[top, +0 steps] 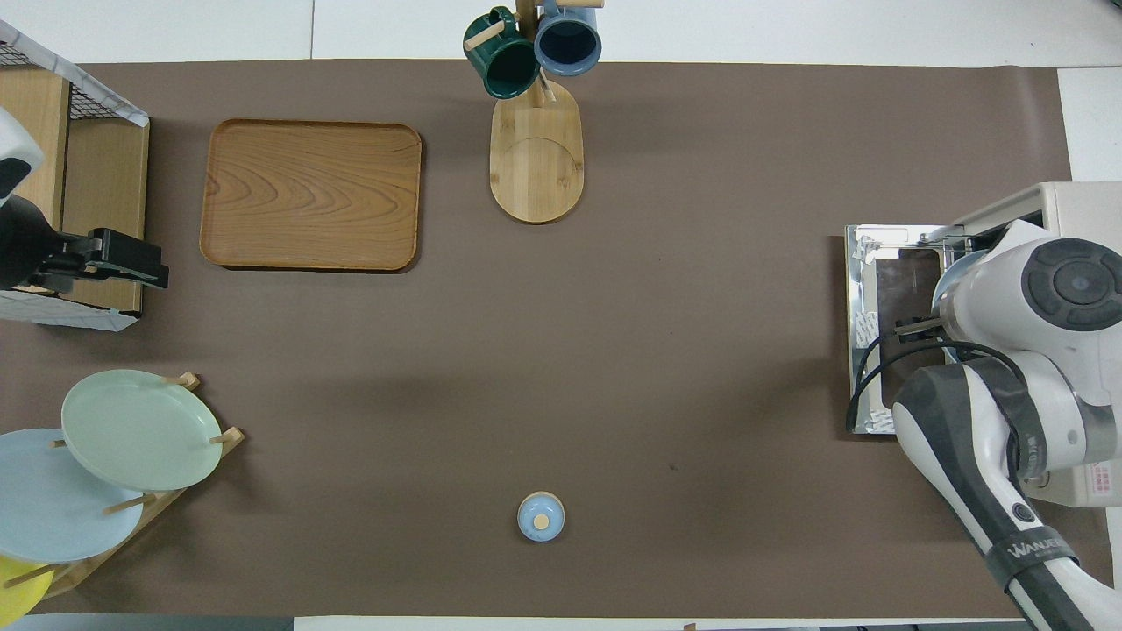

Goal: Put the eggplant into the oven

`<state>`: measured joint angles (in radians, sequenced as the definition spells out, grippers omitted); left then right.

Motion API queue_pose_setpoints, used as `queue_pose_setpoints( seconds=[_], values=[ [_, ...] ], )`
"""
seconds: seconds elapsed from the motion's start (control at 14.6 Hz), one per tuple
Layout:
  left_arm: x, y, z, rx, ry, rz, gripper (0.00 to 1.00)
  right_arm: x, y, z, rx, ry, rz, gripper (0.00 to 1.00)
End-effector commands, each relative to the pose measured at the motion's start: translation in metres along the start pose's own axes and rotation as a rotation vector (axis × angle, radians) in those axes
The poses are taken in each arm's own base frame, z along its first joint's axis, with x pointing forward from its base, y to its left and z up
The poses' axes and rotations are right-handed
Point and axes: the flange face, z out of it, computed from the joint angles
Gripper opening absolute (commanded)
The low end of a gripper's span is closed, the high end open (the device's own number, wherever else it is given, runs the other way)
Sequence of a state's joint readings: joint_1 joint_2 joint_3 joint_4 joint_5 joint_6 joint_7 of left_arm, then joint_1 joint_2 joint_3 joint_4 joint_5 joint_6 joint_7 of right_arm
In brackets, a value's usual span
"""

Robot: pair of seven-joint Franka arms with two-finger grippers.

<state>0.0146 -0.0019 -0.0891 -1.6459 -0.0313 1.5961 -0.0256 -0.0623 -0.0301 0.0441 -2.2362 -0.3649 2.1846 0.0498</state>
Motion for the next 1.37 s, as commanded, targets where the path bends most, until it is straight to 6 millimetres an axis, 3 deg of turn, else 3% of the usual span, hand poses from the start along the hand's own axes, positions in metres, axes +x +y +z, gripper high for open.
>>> queue_pose_setpoints(
  seconds=[0.0,0.14,0.27,0.55,0.62,0.68,0.75,0.82,0.89,1.03,1.16,1.3],
  values=[
    [-0.005,-0.003,-0.004,0.010,0.014,-0.006,1.00,-0.007,-0.002,-0.003,0.000,0.019,-0.020,0.01],
    [-0.005,-0.003,-0.004,0.010,0.014,-0.006,1.00,-0.003,-0.007,-0.010,-0.002,0.018,-0.025,0.05],
    [-0.005,-0.001,-0.003,0.010,0.014,-0.003,1.00,0.001,-0.013,-0.016,0.039,0.011,-0.009,0.18],
    [-0.005,-0.002,-0.003,0.010,0.014,-0.004,1.00,0.009,-0.021,-0.040,0.072,0.009,0.000,0.29],
    [-0.005,-0.003,-0.003,0.010,0.013,-0.006,1.00,0.013,-0.030,-0.045,0.090,0.023,0.004,0.22],
    [-0.005,-0.003,-0.004,0.010,0.014,-0.006,1.00,0.014,-0.034,-0.044,0.117,0.034,0.014,0.07],
    [-0.005,-0.002,-0.003,0.010,0.014,-0.004,1.00,0.016,-0.039,-0.045,0.143,0.053,0.028,0.00],
    [-0.005,-0.002,-0.003,0.010,0.014,-0.004,1.00,0.020,-0.055,-0.044,0.157,0.061,0.030,0.00],
    [-0.005,-0.003,-0.004,0.010,0.014,-0.006,1.00,0.024,-0.068,-0.038,0.162,0.061,0.050,0.00],
    [-0.005,-0.002,-0.003,0.010,0.014,-0.004,1.00,0.032,-0.075,-0.015,0.172,0.063,0.101,0.00],
    [-0.005,-0.003,-0.003,0.010,0.013,-0.006,1.00,0.027,-0.084,-0.001,0.175,0.042,0.138,0.00],
    [-0.005,-0.003,-0.004,0.010,0.014,-0.006,1.00,0.029,-0.090,0.024,0.177,-0.006,0.166,0.00]
  ],
)
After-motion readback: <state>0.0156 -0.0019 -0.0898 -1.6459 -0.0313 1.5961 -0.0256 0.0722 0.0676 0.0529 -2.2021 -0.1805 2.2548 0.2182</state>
